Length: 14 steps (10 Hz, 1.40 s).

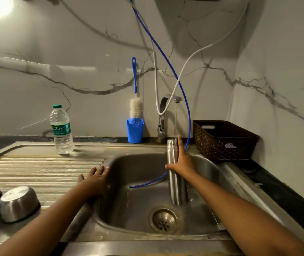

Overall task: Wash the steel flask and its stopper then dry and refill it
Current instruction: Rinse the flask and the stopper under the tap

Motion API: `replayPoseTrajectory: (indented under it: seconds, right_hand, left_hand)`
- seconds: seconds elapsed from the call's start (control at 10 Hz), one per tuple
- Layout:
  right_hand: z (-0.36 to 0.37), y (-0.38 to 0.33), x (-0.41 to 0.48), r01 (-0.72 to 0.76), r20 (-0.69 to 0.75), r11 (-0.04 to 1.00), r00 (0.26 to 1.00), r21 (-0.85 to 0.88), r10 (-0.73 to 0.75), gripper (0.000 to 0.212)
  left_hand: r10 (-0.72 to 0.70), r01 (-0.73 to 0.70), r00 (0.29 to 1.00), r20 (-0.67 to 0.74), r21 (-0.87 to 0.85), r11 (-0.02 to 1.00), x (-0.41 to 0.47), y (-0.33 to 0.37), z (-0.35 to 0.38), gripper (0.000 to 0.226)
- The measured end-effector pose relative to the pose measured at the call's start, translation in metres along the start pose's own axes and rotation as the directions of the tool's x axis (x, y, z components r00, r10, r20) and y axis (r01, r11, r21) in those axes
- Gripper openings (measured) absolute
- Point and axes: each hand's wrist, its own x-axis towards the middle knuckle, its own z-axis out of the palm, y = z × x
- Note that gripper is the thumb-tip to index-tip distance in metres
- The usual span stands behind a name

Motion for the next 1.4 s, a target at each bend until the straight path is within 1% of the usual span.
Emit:
replayPoseTrajectory:
  seconds: [0.1,0.2,0.3,0.4,0.5,0.6,0.7,0.8,0.9,1.0,1.1,1.2,1.3,1.4]
  right_hand:
    - [-0.013,-0.006,0.013,0.05,-0.157,0.996,0.987,0.08,-0.037,0.127]
    - [-0.002,0.004,-0.004,-0.021,0.01,1.0,1.0,0.021,0.021,0.124]
    - [-0.006,0.0,0.001,0.028,-0.03,0.999,0.999,0.017,-0.027,0.123]
    - [-0.013,-0.007,0.011,0.052,-0.143,0.994,0.989,0.097,-0.037,0.126]
    - [0.0,0.002,-0.005,-0.016,0.056,1.0,0.998,0.012,0.016,0.122]
    - [-0.011,-0.002,0.005,0.037,-0.057,0.999,0.998,0.018,-0.036,0.121]
    - [-0.014,-0.002,0.008,0.036,-0.102,0.997,0.994,0.066,-0.029,0.123]
    - [-0.007,0.005,-0.002,-0.008,0.026,1.0,1.0,-0.015,0.008,0.122]
    - [-0.02,0.0,0.01,0.053,-0.14,0.998,0.989,0.026,-0.049,0.121]
    - [-0.015,0.005,0.003,0.034,-0.044,0.999,0.998,-0.004,-0.035,0.122]
    - [-0.011,0.007,-0.003,0.019,0.037,0.996,0.999,-0.086,-0.016,0.121]
    - [-0.02,0.0,0.009,0.051,-0.124,0.999,0.991,0.009,-0.05,0.121]
    - [-0.008,0.004,-0.002,-0.004,0.033,0.999,0.999,-0.039,0.005,0.12]
    - [-0.009,0.003,0.0,0.014,0.023,0.999,1.0,-0.05,-0.013,0.12]
  left_hand:
    - [0.0,0.0,1.0,0.005,0.004,1.0,0.001,-0.001,0.0,0.075]
    - [0.002,-0.002,1.0,0.003,0.0,1.0,0.0,-0.001,0.001,0.074]
    - [0.007,-0.007,1.0,0.001,0.002,1.0,0.0,-0.002,0.001,0.073]
    - [0.007,-0.007,1.0,0.003,0.006,1.0,0.001,-0.001,0.001,0.073]
    - [0.003,-0.003,1.0,-0.002,0.009,1.0,0.0,-0.001,0.0,0.073]
    - [0.009,-0.009,1.0,-0.003,0.008,1.0,0.001,-0.001,0.001,0.073]
    - [0.006,-0.006,1.0,-0.001,-0.002,1.0,0.001,-0.001,0.001,0.072]
    - [-0.001,0.001,1.0,-0.013,-0.002,1.0,0.001,-0.001,0.001,0.072]
    - [-0.001,0.001,1.0,-0.009,0.003,1.0,0.001,-0.001,0.001,0.073]
    - [-0.003,0.003,1.0,-0.012,0.006,1.0,0.001,0.0,0.001,0.074]
    - [0.001,-0.001,1.0,-0.012,0.012,1.0,0.001,-0.001,0.002,0.073]
    - [0.003,-0.003,1.0,-0.007,0.016,1.0,0.002,-0.002,0.002,0.073]
    - [0.0,0.0,1.0,-0.009,0.012,1.0,0.003,-0.002,0.003,0.073]
    - [0.002,-0.002,1.0,-0.009,0.009,1.0,0.004,-0.002,0.003,0.073]
